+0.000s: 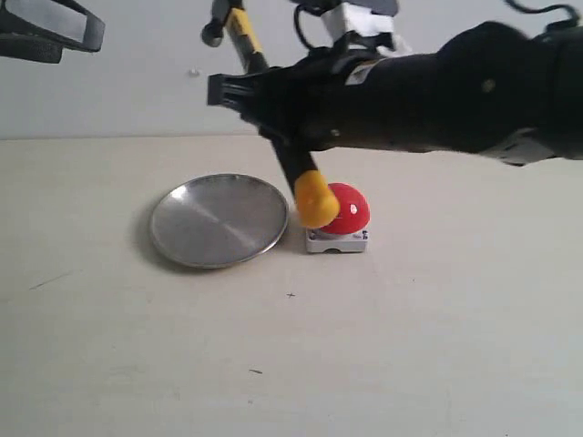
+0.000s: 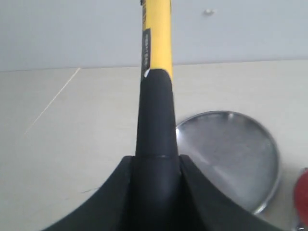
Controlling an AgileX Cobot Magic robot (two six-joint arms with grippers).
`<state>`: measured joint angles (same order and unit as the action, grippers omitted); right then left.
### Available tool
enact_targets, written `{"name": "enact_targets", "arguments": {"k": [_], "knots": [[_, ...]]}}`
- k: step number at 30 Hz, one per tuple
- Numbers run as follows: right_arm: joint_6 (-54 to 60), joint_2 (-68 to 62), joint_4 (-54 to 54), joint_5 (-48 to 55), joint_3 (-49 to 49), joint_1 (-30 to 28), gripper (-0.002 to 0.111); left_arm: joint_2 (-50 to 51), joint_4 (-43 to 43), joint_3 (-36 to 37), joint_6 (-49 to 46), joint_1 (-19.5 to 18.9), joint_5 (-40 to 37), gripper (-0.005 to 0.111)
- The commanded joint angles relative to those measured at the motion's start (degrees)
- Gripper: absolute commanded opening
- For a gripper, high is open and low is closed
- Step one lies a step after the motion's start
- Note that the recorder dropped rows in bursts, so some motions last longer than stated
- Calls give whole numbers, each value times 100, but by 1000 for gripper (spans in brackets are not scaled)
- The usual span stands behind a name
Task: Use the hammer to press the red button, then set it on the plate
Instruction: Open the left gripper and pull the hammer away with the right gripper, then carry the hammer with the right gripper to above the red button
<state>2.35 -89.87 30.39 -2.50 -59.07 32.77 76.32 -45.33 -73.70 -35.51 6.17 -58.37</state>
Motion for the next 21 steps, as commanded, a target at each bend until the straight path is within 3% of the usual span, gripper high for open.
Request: {"name": "enact_targets", "arguments": {"k": [1,3,9,13,16,21], "knots": [[645,619,-67,250,124,-431,0,-173,-226,335,-24,11,127,24],[841,836,-80,622,152,-584,0,-245,-392,668,-88,11,368,1],[1004,1353,-584,1614,152,-695,0,-891,-999,2162,-907,11,2500,0],[612,1591,-1329,1954,152,-695,0,-1758,-2015,3468,-2037,11,4032,0],[-272,1714,-2097,2323,152,-695,0,-2551,-2654,4268,-2842,11,4711,0],[-1525,1793,-3502,2860,204,-695,0,-3852,-3017,5253,-3146,11,5271,0]]}}
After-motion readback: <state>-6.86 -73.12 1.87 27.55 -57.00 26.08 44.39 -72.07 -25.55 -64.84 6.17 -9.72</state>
